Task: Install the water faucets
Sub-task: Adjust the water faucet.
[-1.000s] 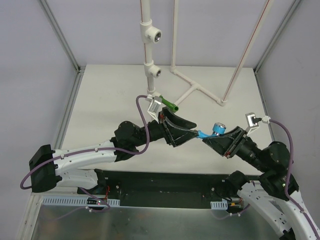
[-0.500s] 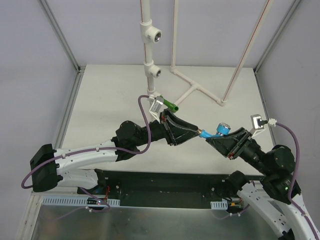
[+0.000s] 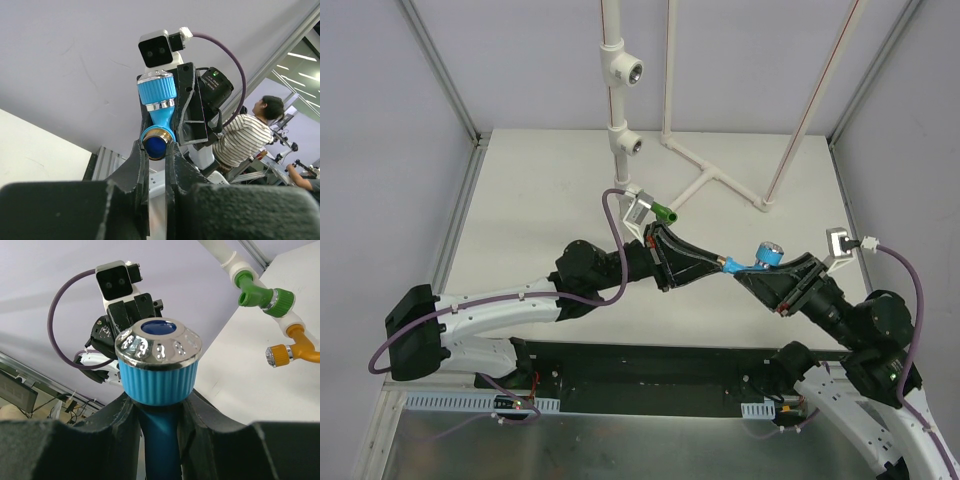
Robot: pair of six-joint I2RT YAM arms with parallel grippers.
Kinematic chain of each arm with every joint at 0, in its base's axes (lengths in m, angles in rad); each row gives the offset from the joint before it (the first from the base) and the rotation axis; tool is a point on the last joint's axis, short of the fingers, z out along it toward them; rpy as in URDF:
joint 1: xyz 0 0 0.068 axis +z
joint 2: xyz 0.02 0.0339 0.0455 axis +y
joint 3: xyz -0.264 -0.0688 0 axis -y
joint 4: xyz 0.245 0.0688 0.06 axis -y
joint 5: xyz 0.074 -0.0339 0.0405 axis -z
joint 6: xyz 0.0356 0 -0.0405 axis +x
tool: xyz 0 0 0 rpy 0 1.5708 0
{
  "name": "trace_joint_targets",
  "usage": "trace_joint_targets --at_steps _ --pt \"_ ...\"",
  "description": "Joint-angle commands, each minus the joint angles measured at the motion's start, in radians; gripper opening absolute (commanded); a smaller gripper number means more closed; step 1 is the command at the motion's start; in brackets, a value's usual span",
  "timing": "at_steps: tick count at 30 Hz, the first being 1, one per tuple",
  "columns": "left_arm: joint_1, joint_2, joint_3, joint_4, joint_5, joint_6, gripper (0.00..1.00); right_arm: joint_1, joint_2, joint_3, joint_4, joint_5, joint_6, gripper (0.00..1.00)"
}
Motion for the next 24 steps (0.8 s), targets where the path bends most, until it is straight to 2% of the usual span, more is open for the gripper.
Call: trace_joint_targets --at_steps 1,5,7,9,11,12,17,24 --pt "-0.005 -0.006 0.037 0.072 0.014 0.007 0.0 0.002 0.006 0.01 0.052 -0.003 0.007 0.0" --pt "-0.005 -0.014 0.005 0.132 -0.025 0.006 0.0 0.002 0.003 -0.001 0.072 0.017 0.021 0.01" --pt "-0.005 -0.014 -0.02 0.191 -0.054 0.007 0.0 0.002 -0.006 -0.028 0.135 0.028 0.044 0.1" --pt "-0.005 -0.014 -0.044 0.254 -0.083 0.012 0.0 0.004 -0.015 -0.07 0.201 0.037 0.073 0.16" --pt "-0.005 -0.015 -0.054 0.281 -0.1 0.013 0.0 0.002 -0.015 -0.094 0.264 0.039 0.097 0.41" --pt "-0.005 -0.015 -0.054 0.282 -0.103 0.016 0.0 0.002 -0.012 -0.099 0.284 0.036 0.108 0.43" --pt "-0.005 -0.015 -0.055 0.287 -0.1 0.021 0.0 0.002 0.012 -0.094 0.315 0.031 0.113 0.49" --pt "-0.005 -0.015 -0.061 0.281 -0.089 0.012 0.0 0.004 0.022 -0.094 0.338 0.035 0.113 0.49"
